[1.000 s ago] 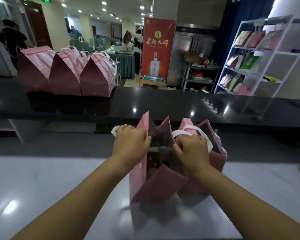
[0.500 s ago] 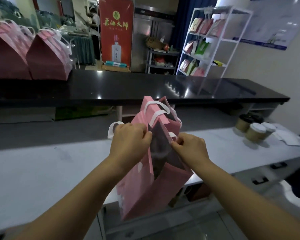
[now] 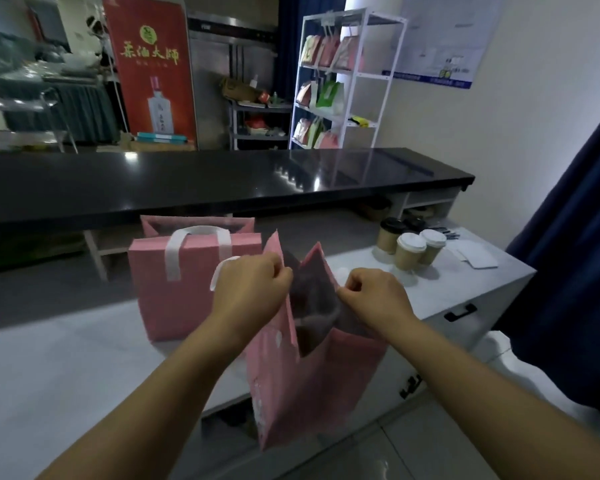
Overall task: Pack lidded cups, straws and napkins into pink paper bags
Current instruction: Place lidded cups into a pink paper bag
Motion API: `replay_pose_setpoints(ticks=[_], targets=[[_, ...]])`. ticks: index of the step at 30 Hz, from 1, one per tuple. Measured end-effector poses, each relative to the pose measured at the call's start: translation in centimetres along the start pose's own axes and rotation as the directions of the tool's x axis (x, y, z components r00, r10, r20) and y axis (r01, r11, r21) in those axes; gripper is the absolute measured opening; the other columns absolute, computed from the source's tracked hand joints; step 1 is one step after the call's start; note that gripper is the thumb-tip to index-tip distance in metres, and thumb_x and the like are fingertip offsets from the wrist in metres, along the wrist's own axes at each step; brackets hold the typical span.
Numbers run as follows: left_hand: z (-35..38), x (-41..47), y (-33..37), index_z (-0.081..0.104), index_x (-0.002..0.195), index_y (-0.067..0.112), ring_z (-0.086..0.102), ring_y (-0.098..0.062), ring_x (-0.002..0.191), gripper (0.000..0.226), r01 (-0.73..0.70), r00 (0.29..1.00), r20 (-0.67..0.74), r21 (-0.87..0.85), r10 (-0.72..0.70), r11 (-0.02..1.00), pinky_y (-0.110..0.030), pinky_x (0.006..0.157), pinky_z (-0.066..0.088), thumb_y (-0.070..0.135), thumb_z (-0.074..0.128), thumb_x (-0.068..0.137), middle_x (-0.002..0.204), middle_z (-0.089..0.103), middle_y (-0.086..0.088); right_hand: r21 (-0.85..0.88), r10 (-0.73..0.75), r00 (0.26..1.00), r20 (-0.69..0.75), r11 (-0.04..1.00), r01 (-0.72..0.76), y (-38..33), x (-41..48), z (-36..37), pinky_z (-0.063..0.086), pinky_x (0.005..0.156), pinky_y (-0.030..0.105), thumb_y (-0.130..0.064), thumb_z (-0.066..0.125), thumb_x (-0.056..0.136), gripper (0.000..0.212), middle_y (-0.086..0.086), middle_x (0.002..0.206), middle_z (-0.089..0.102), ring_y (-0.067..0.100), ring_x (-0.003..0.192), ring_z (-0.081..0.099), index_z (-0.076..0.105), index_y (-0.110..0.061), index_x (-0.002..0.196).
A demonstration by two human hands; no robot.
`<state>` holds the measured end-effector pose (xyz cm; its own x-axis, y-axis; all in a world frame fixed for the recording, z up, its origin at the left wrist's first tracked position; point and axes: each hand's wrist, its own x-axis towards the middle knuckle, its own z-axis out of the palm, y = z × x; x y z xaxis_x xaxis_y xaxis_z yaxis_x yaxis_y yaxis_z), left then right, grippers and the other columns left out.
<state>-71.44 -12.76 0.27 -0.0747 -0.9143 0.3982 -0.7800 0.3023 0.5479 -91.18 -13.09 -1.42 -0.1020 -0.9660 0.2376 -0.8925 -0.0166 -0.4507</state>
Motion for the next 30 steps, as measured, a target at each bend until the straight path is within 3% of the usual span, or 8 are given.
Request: replay_pose_setpoints(ticks=[9,13,16,20,24,30], targets=[[9.5,5.9,5.4,0.046,0.056,0.018,0.041,-0.011,0.056,0.035,0.017,0.994,-0.113,0.029,-0.013,0.999,-0.027,0.047,0.024,0.026,0.052,0.089,0.058,0.046,0.004,0.062,0.064,0.987,-0.145,0.997,-0.055,11.2,7.0,-3.8,0.041,0.057,0.030,-0.032,0.062,0.081,0.025,-0.003,0.062,0.058,0.018,0.063,0.054,0.056,-0.020,0.060],[12.0,8.8,5.6,0.058,0.064,0.011,0.050,-0.020,0.061,0.030,0.037,0.989,-0.142,0.033,-0.032,0.999,-0.031,0.057,0.034,0.025,0.051,0.090,0.062,0.059,-0.003,0.066,0.056,0.984,-0.172,0.997,-0.045,13.3,10.5,-3.4,0.034,0.049,0.024,-0.032,0.062,0.083,0.027,-0.007,0.058,0.055,0.011,0.057,0.050,0.054,-0.023,0.058],[13.7,11.1,5.4,0.059,0.066,0.010,0.051,-0.021,0.063,0.030,0.058,0.988,-0.144,0.005,-0.056,0.998,-0.031,0.060,0.032,0.025,0.050,0.090,0.068,0.062,-0.005,0.075,0.062,0.986,-0.153,0.996,-0.051,14.7,13.3,-2.7,0.029,0.047,0.019,-0.034,0.064,0.084,0.030,-0.010,0.057,0.054,0.004,0.055,0.048,0.053,-0.025,0.058],[16.0,14.6,4.9,0.053,0.062,0.011,0.052,-0.021,0.066,0.031,0.082,0.986,-0.146,-0.029,-0.085,0.996,-0.034,0.057,0.040,0.026,0.048,0.089,0.073,0.061,-0.004,0.092,0.065,0.992,-0.109,0.994,-0.055,16.5,17.5,-1.8,0.040,0.051,0.025,-0.035,0.065,0.083,0.028,-0.008,0.059,0.057,0.012,0.058,0.054,0.056,-0.023,0.059],[18.0,18.7,4.6,0.053,0.060,0.013,0.051,-0.019,0.061,0.032,0.114,0.983,-0.135,-0.064,-0.122,0.991,-0.032,0.055,0.040,0.026,0.049,0.088,0.065,0.055,-0.003,0.057,0.070,0.995,-0.068,0.996,-0.067,17.5,23.0,-1.4,0.033,0.047,0.024,-0.036,0.065,0.082,0.030,-0.008,0.058,0.057,0.007,0.056,0.052,0.053,-0.024,0.057],[20.7,24.8,3.7,0.061,0.065,0.011,0.053,-0.018,0.062,0.029,0.112,0.984,-0.130,-0.078,-0.121,0.991,-0.035,0.059,0.045,0.026,0.052,0.088,0.061,0.058,-0.003,0.029,0.070,0.996,-0.056,0.997,-0.068,18.6,30.9,0.2,0.040,0.052,0.028,-0.037,0.066,0.079,0.028,-0.007,0.058,0.058,0.009,0.058,0.054,0.058,-0.021,0.057]])
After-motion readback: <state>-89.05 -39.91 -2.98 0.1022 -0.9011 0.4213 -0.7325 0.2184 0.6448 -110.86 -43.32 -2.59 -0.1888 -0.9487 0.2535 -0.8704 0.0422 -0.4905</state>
